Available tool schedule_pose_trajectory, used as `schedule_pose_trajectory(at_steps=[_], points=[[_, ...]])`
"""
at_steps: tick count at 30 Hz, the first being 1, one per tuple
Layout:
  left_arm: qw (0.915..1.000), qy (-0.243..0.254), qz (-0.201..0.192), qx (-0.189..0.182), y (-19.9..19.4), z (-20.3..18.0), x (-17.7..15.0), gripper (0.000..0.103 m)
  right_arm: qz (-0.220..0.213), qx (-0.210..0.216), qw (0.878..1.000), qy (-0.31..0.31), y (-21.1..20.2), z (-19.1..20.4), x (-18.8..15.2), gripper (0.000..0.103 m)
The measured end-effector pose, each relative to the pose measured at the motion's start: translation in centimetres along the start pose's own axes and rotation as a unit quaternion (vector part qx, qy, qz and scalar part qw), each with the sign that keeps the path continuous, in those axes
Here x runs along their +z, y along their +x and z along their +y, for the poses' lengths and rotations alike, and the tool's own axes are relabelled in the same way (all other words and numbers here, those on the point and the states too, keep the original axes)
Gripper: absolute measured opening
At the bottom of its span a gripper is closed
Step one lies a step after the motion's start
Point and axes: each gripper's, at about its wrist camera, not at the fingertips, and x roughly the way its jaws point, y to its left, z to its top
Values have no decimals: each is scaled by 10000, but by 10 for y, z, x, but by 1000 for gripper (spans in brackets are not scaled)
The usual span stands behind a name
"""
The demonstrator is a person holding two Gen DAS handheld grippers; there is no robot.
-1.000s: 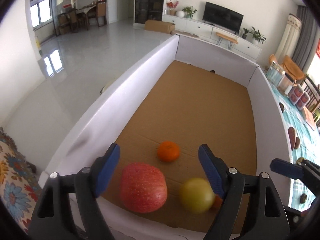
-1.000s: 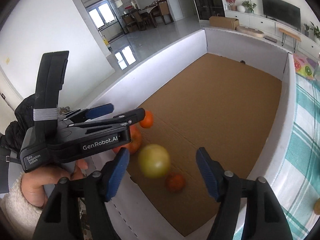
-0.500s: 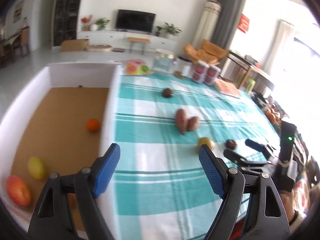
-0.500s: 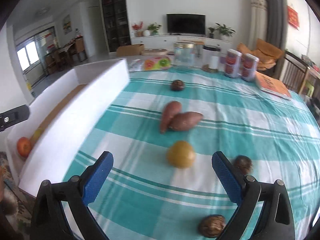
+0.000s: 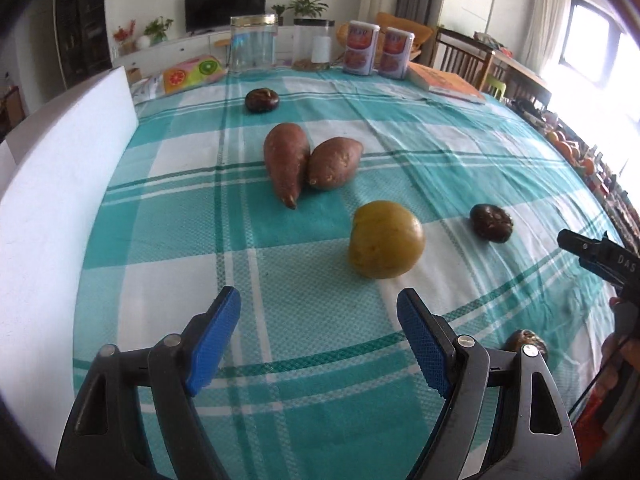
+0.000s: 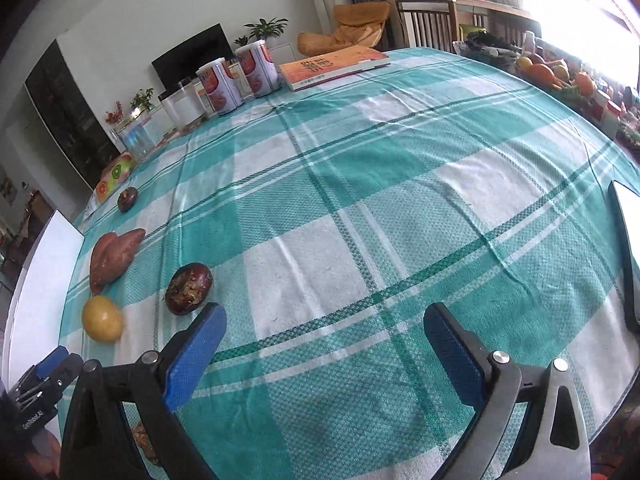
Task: Organize fruits
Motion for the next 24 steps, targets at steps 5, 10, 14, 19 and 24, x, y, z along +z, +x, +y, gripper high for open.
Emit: schedule_pose_trajectory(at_steps=[5,10,14,19,24], points=[[9997,22,-90,237,9,11,-2,83,60,-290,9996,15,11,0,-2,99],[9996,-56,22,264,17,16,-4,83,44,-301,9995,78,11,-3,-2,99],[9995,-29,70,297,20,15,-4,84,50,-398,9992,7,12,1,-3,99],[9993,73,125,337,22,11,-5,88,65,-508,9986,-85,14,5,-4,99],[9993,69,124,332,22,12,-4,88,68,-516,9986,-92,14,5,-4,100]])
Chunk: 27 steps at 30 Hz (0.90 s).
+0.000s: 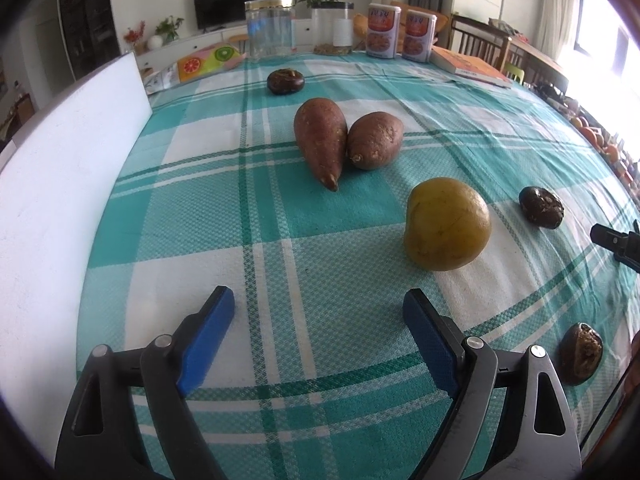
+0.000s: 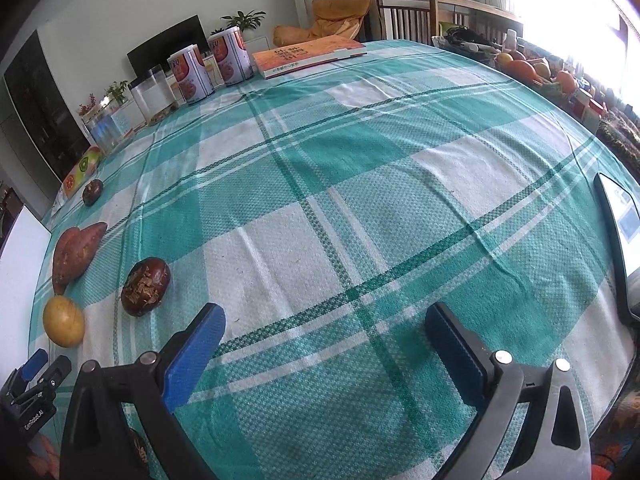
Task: Organize fruits
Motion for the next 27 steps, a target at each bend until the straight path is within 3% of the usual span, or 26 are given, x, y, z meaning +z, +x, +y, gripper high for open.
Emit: schedule_pose_trajectory(at_steps=[27], points=[[10000,-1,-2,2,0,-1,0,90,-42,-40,10000,8,-2,0,1,100]])
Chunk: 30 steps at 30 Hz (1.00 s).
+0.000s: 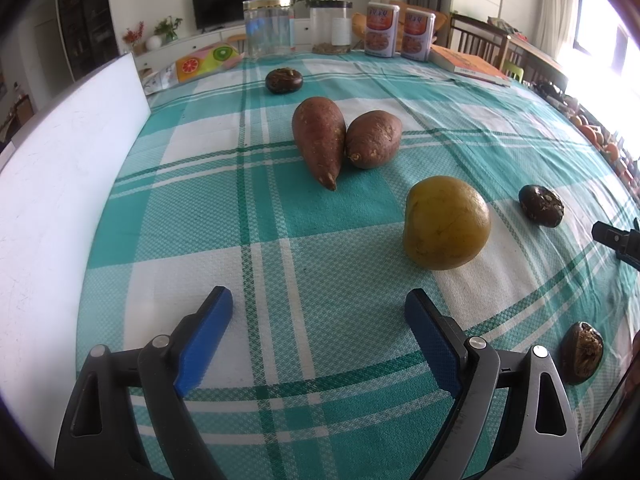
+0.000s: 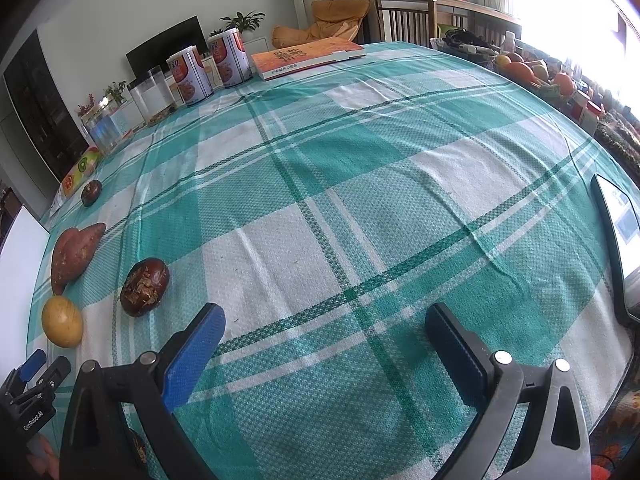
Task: Organize fruits
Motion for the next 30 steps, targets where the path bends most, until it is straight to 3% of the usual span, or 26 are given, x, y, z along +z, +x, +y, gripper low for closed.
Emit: schedule_pose_trajectory(at_steps=[6,10,16,30], points=[[10000,0,0,1,0,0,0,90,-240,-25,9997,-41,-9,1,1,100],[10000,3,0,4,0,0,0,90,-177,108,9997,-85,-2,0,9,100],[10000,4,0,5,0,0,0,90,-170,-242,9996,-26,17,-17,28,100],[10000,3,1,-7,0,0,0,91,-130,-334,9994,-33,23,-18,23,103]])
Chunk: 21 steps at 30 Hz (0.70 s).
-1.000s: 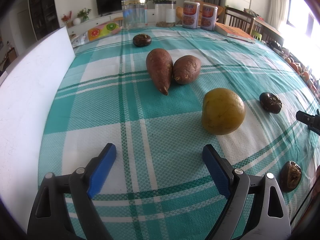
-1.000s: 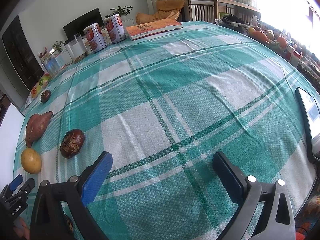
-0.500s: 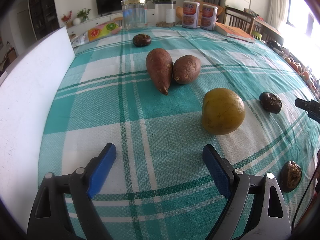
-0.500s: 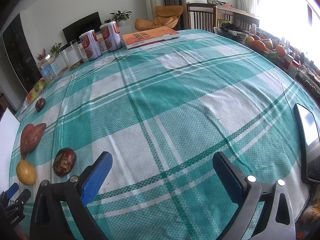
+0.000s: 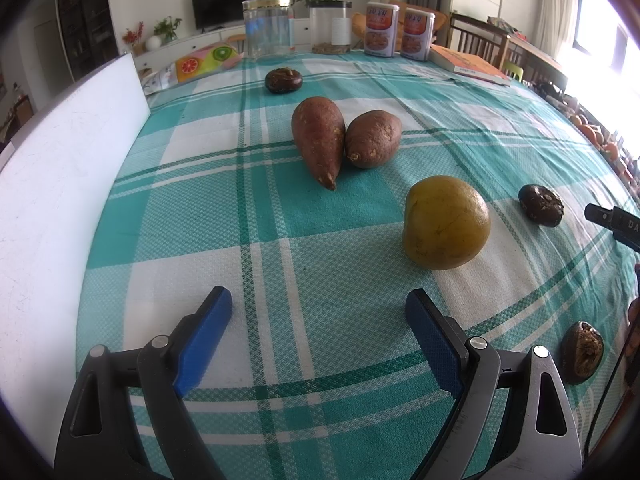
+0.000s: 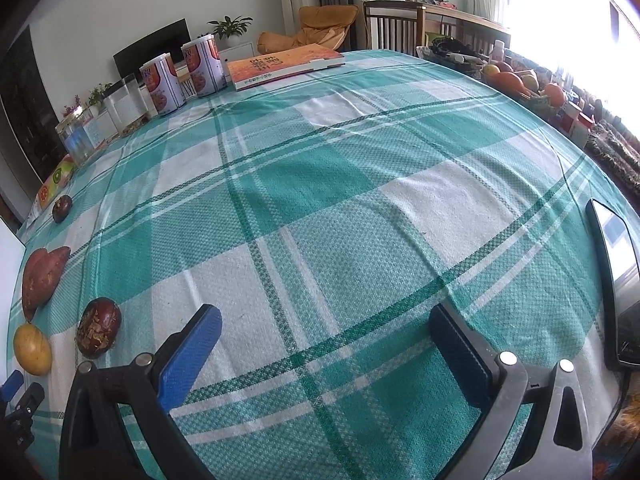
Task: Organize fruits
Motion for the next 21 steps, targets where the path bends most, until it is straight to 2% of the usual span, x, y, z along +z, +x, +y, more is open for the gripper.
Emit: schedule_pose_trajectory(at_steps=[4,6,8,11,13,15,16,21], points=[[9998,0,48,-217,-1,1,1,92,-1,0,10000,1,0,0,0,103],[9976,-203,177,-643,-4,4,8,92,2,-7,10000,-5,0,0,0,103],[9940,-401,177,-999,-10,7,19,92,9,-22,10000,-17,0,0,0,103],[9912,-605,-37,-1181,-20,11,50,92,17,-45,10000,-34,1,1,0,103],[9850,-1127,-111,-1299,-19,23,75,92,17,-44,10000,-34,1,1,0,103],[9725,-1767,-95,-1515,-9,39,98,92,16,-42,10000,-32,1,1,0,103],[9691,-1904,-46,-1569,-1,43,109,92,16,-43,10000,-33,1,1,0,103],[9813,-1554,454,-1040,49,37,135,92,16,-43,10000,-32,1,1,0,103]])
